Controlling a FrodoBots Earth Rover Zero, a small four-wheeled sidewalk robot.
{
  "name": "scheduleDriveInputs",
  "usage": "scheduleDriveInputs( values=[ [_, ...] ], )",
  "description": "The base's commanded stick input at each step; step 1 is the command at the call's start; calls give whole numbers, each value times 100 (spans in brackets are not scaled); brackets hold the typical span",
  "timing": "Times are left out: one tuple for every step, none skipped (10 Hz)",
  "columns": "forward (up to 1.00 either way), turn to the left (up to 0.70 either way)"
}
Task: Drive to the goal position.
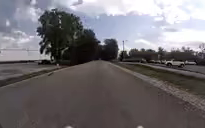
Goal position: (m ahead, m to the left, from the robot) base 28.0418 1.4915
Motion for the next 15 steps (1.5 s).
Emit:
scheduleDriveInputs(
  values=[
    [70,0],
    [70,0],
    [70,0],
    [70,0],
    [70,0],
    [70,0],
    [70,0],
    [70,0],
    [70,0],
    [70,0],
    [70,0],
    [70,0],
    [70,0],
    [70,0],
    [70,0]
  ],
)
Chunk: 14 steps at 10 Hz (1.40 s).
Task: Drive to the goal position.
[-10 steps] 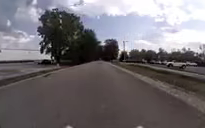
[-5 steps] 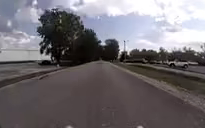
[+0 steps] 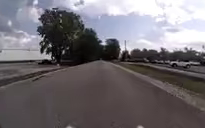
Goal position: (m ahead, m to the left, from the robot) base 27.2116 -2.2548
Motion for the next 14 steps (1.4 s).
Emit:
scheduleDriveInputs(
  values=[
    [70,0],
    [70,0],
    [70,0],
    [70,0],
    [70,0],
    [70,0],
    [70,0],
    [70,0],
    [70,0],
    [70,0],
    [70,0],
    [70,0],
    [70,0],
    [70,0]
  ],
)
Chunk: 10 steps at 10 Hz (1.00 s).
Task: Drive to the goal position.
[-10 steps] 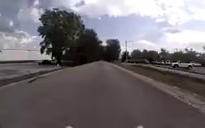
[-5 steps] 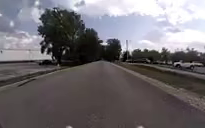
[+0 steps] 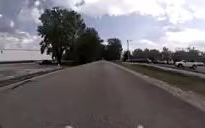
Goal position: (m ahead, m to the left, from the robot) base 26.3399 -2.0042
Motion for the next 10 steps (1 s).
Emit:
scheduleDriveInputs(
  values=[
    [70,0],
    [70,0],
    [70,0],
    [70,0],
    [70,0],
    [70,0],
    [70,0],
    [70,0],
    [70,0],
    [70,0]
  ],
)
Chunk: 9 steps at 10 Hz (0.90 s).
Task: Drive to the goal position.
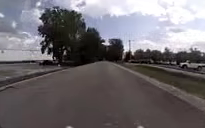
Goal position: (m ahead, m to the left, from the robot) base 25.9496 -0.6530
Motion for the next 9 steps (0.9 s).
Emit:
scheduleDriveInputs(
  values=[
    [70,0],
    [70,0],
    [70,0],
    [70,0],
    [70,0],
    [70,0],
    [70,0],
    [70,0],
    [70,0]
  ],
)
